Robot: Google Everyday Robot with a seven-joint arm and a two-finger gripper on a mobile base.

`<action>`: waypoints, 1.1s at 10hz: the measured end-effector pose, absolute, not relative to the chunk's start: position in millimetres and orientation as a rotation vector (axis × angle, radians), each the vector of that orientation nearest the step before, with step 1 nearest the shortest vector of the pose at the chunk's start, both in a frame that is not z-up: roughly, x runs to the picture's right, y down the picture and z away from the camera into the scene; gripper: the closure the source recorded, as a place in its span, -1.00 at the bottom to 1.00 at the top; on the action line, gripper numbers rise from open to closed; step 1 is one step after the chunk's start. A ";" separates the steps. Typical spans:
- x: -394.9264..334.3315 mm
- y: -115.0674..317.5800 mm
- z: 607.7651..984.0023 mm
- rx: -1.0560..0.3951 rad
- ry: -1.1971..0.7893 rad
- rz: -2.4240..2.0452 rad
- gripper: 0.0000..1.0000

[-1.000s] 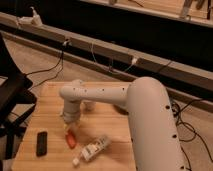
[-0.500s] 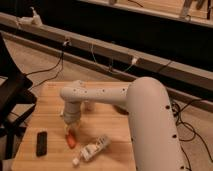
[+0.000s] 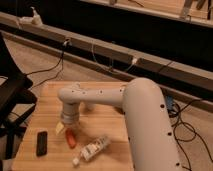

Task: Place the pepper in the ceramic cup

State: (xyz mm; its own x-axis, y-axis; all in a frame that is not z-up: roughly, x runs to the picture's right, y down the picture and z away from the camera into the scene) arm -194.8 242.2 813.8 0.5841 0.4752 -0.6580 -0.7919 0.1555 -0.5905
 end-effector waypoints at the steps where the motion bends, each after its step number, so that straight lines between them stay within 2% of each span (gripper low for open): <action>1: -192.8 240.6 813.9 -1.071 0.357 0.933 -0.26; 4: -190.1 238.6 813.1 -1.072 0.360 0.934 0.30; 5: -191.8 238.0 812.8 -1.073 0.358 0.935 0.58; 7: -194.7 249.2 817.1 -1.089 0.371 0.926 0.91; 8: -196.7 250.9 816.5 -1.092 0.372 0.922 0.99; 11: -196.0 248.4 816.0 -1.089 0.373 0.923 1.00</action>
